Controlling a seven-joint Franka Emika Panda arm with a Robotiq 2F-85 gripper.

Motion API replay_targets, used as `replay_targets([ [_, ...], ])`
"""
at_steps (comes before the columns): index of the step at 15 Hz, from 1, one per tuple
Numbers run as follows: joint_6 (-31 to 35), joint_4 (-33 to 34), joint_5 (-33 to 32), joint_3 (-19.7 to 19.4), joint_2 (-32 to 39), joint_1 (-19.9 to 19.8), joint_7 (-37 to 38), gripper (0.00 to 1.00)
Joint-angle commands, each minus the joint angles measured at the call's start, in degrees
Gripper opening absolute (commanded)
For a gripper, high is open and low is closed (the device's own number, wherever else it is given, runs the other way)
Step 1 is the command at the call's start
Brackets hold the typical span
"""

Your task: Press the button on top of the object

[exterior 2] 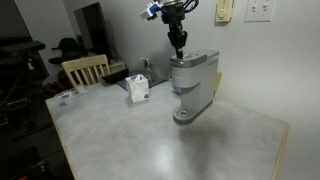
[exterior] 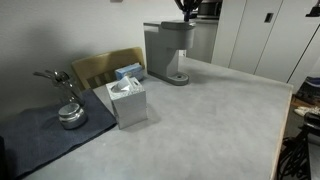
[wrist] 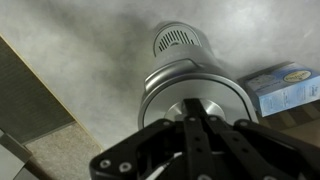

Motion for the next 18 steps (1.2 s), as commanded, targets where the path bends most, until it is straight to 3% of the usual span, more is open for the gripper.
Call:
replay_targets([
  [1, 0.08, 0.26, -1.05, 0.01, -0.20, 0.50, -1.15, 0.00],
  [10, -2.98, 2.67, -2.23, 0.38, -2.12, 1.78, -1.63, 0.00],
  [11, -4.04, 2.77, -1.65, 0.64, -2.47, 1.69, -2.11, 0.05],
  [12, -4.98, 2.94, -1.67, 0.71, -2.72, 1.77, -2.22, 0.27],
  [14, -8.04, 3.34, -1.68, 0.94, -3.40, 1.86, -2.42, 0.30],
  [18, -15.75, 4.87, -0.88, 1.39, -4.19, 1.62, -2.72, 0.56],
])
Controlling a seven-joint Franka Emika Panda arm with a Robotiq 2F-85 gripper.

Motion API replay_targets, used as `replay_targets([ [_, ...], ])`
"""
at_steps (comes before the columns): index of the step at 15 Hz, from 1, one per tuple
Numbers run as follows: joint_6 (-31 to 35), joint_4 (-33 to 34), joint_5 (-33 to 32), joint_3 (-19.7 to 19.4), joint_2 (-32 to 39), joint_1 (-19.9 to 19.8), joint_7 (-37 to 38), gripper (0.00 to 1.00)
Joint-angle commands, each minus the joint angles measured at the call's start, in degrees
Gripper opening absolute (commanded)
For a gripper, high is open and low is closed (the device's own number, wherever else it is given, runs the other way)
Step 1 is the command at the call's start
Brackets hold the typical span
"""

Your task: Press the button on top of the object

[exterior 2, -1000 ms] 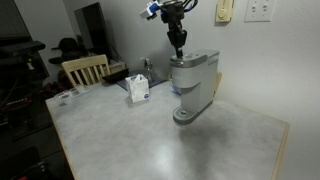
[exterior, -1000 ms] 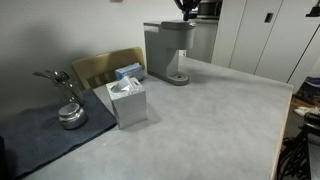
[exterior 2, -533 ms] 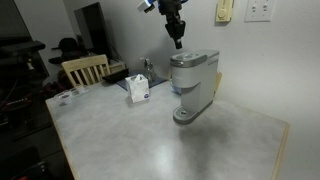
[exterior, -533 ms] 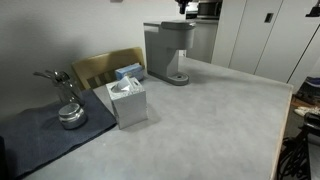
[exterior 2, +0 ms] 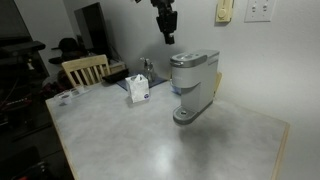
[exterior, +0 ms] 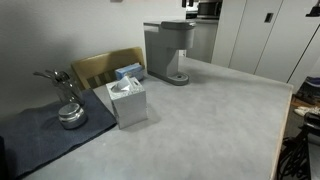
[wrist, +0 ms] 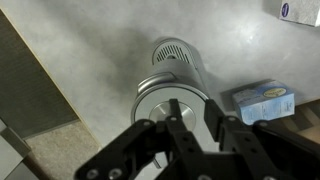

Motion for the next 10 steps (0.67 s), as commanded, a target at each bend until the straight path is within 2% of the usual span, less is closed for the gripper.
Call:
replay_targets([
  [1, -7.45, 1.58, 1.36, 0.61, -0.88, -0.64, -2.13, 0.64],
  [6, -14.61, 3.54, 5.54, 1.20, -0.97, -1.46, -5.13, 0.98],
  [10, -18.33, 4.67, 8.72, 1.26, -0.69, -1.86, -7.30, 1.00],
])
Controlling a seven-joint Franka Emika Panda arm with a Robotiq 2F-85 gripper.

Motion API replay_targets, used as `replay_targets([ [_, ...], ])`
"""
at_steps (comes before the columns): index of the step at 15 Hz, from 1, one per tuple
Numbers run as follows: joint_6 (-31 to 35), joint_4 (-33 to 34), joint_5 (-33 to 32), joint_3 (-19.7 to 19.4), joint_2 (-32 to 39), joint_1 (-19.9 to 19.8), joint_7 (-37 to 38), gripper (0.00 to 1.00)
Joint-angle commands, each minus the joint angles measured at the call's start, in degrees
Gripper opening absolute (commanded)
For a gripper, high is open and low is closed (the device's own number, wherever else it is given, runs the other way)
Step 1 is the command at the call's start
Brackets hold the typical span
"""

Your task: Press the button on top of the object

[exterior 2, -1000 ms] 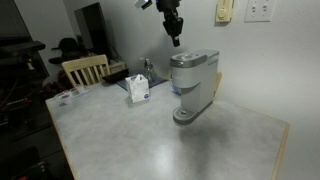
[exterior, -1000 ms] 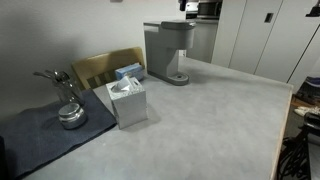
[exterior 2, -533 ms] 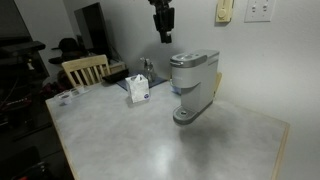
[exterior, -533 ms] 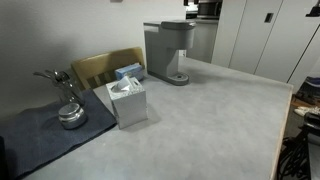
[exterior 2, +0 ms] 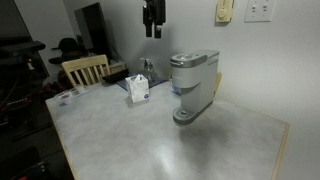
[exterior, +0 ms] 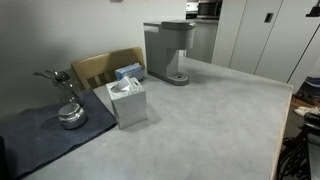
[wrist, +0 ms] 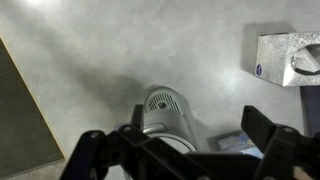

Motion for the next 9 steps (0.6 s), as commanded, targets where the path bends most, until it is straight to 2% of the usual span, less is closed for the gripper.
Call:
replay_targets([
  [1, -4.10, 1.57, 2.96, 1.01, 0.18, -1.61, -2.79, 1.00],
  [6, -6.78, 2.54, 4.33, 0.91, 0.56, -1.80, -3.99, 1.00],
  [7, -4.67, 1.32, 2.75, 0.72, 0.13, -0.98, -2.36, 1.00],
  [9, -5.21, 1.54, 2.87, 0.72, 0.18, -1.05, -2.45, 1.00],
])
